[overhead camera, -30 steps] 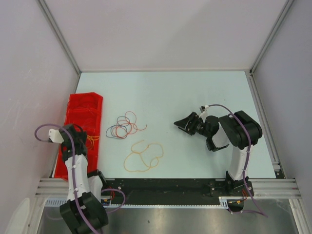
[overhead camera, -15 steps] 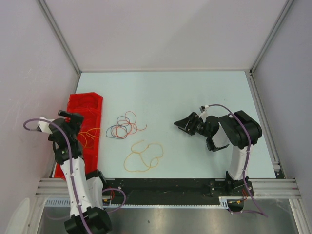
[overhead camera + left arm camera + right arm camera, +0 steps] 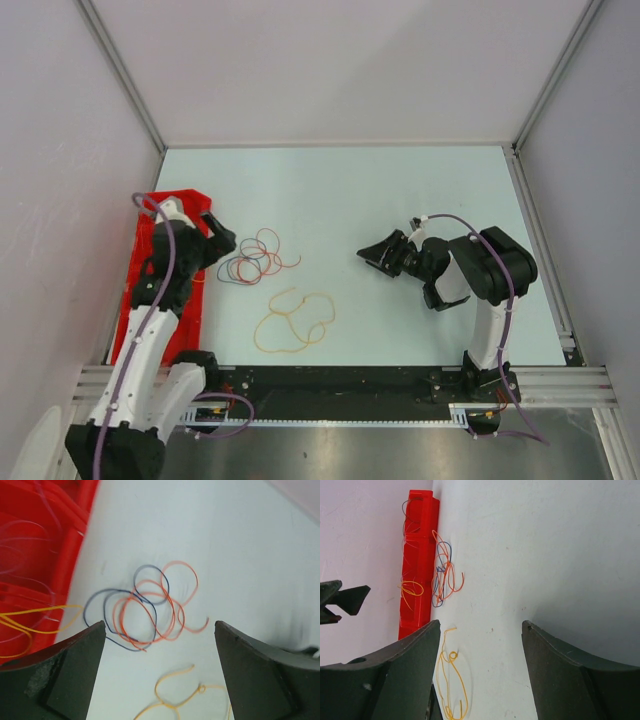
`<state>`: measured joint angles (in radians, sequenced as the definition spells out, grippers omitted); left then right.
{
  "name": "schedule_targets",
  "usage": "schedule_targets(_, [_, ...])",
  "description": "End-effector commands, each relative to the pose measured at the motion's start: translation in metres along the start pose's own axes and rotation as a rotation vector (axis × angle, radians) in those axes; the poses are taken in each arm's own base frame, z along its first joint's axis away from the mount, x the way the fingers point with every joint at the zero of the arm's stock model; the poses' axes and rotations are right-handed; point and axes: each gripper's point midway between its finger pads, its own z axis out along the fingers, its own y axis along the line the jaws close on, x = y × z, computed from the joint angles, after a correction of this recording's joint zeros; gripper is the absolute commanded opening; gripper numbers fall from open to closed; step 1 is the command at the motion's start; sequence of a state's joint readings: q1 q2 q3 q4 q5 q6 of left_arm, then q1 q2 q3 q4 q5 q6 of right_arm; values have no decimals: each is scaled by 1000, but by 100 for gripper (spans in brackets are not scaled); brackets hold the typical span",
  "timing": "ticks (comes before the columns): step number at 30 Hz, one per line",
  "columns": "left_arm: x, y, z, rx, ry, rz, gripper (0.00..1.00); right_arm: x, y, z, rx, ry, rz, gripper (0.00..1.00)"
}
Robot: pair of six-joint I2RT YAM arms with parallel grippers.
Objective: Untangle the cables
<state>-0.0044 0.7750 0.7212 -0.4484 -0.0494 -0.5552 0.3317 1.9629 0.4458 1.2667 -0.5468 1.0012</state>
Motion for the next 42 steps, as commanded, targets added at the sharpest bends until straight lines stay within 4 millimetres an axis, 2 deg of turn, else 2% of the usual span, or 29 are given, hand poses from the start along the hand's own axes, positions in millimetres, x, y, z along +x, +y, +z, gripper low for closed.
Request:
schedule_targets(1, [28, -27, 1, 66, 102, 169, 96, 55, -88, -27, 340, 129, 145, 72])
schedule_targets(4, [60, -37, 2, 77, 189, 196, 96, 55, -89, -28, 344, 128, 148, 72])
schedule_targets(5, [73, -47, 0, 113, 220, 224, 95, 55, -89, -28, 345, 127, 148, 72])
schedule_targets(7, [89, -53, -2, 131, 254, 254, 95, 56, -90, -28, 348, 127, 147, 72])
schedule_targets(8, [104, -60, -3, 148, 295, 294, 95, 55, -90, -28, 348, 126, 149, 72])
schedule_targets(13, [141, -81, -3, 195, 372, 467, 97, 55, -91, -28, 350, 124, 154, 72])
schedule_targets(14, [156, -85, -3, 204, 411, 514, 97, 56, -91, -28, 349, 125, 152, 72])
schedule_targets(17, [173, -100, -4, 248, 432, 614, 100, 55, -91, -28, 349, 125, 152, 72])
schedule_targets(21, [205, -104, -3, 254, 500, 733, 100, 55, -90, -28, 346, 126, 150, 72])
schedule_targets(27, [220, -98, -18, 181, 518, 712, 100, 54, -91, -28, 346, 124, 153, 72])
schedule_targets(35, [235, -80, -55, 93, 530, 685, 100, 56, -90, -27, 341, 130, 156, 72])
schedule_targets(39, [251, -65, -59, 65, 548, 673, 100, 56, -90, -27, 340, 130, 159, 72])
schedule_targets(42, [261, -64, -59, 78, 559, 656, 100, 55, -91, -27, 339, 130, 157, 72])
